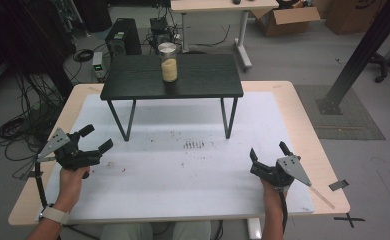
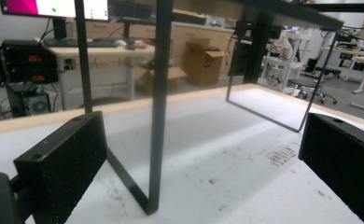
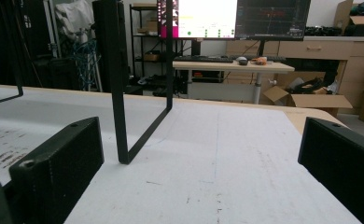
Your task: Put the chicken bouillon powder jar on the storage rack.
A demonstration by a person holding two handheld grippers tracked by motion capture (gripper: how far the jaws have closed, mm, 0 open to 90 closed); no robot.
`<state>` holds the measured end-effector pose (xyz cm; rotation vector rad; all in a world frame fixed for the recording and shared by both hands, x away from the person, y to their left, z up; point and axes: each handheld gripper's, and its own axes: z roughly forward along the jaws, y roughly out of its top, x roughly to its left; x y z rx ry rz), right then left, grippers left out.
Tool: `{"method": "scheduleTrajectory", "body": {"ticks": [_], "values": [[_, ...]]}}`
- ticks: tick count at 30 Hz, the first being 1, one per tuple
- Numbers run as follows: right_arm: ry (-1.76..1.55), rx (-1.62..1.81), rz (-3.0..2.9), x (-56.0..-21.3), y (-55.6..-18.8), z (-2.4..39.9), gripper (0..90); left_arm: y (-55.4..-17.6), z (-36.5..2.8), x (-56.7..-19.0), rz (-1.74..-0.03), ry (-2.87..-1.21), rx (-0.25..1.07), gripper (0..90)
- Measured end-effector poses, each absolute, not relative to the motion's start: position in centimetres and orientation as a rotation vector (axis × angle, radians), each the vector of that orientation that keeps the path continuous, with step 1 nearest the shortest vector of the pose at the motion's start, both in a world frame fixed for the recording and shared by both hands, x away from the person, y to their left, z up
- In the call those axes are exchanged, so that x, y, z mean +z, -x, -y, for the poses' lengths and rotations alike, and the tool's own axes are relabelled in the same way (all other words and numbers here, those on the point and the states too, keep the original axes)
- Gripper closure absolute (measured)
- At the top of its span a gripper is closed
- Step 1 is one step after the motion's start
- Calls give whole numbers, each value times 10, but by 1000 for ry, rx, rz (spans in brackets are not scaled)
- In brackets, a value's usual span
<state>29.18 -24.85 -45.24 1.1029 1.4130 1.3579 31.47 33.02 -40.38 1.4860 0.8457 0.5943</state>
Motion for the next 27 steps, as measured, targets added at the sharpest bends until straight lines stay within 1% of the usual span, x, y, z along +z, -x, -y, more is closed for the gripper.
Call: {"method": "scheduleTrajectory", "body": {"ticks": [15, 20, 27], "values": [[-1105, 1355, -1417, -452, -292, 248, 0, -312, -330, -447, -966, -1482, 598, 16], [-1106, 1351, -1421, -452, -292, 248, 0, -311, -330, -448, -966, -1469, 606, 21], [-1104, 1349, -1419, -452, -292, 248, 0, -307, -326, -449, -942, -1486, 660, 14]]}}
